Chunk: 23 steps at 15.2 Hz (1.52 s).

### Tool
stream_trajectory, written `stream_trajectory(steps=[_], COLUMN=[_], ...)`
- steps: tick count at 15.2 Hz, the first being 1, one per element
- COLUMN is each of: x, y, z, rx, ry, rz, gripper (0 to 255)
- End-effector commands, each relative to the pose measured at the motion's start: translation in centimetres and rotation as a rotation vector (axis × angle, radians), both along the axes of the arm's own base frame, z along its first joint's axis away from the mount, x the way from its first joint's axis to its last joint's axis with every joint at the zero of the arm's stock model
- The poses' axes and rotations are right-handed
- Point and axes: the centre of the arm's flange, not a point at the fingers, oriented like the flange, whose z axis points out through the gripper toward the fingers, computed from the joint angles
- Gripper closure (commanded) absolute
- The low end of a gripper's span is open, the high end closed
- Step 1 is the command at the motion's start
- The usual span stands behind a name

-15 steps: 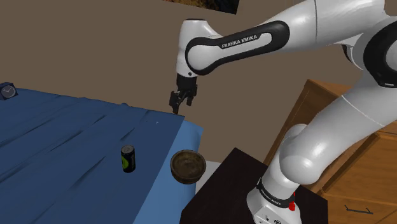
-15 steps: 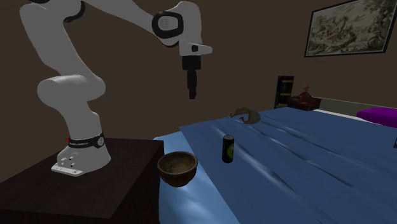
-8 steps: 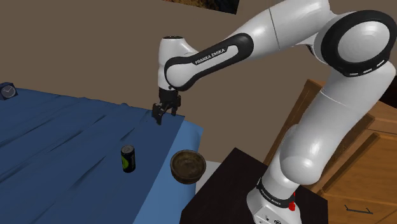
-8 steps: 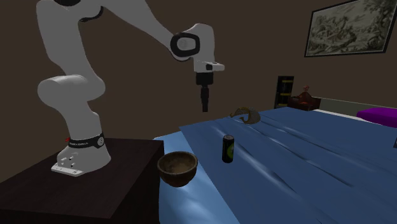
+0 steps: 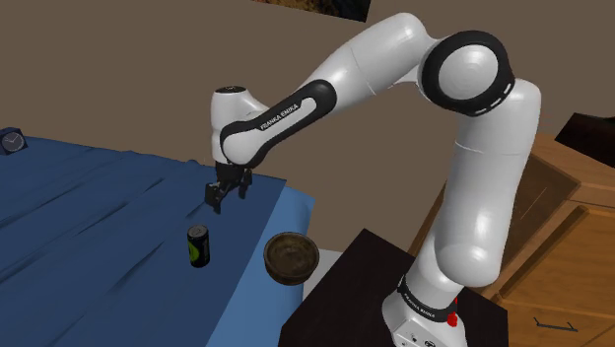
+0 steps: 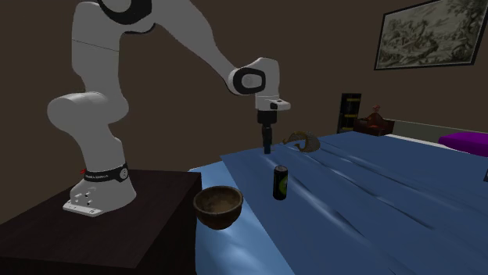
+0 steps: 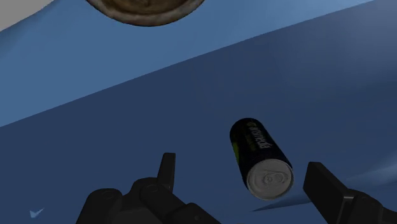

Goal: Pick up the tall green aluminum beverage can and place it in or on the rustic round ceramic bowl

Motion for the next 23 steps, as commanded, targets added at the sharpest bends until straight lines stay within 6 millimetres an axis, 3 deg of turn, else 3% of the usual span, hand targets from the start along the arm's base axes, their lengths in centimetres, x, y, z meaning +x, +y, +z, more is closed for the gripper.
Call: stream_trajectory(steps=[1, 10, 17, 23], x=[1.6, 7.7, 7.7, 7.7], y=[1.1, 6.5, 6.5, 6.5], z=[-1.8, -9.9, -13.6, -13.9], rx=[0.004, 0.018, 0.018, 0.018], ry=[0.003, 0.018, 0.018, 0.018], rz=[-0.003, -0.009, -0.009, -0.009], gripper=[0, 0, 0, 0])
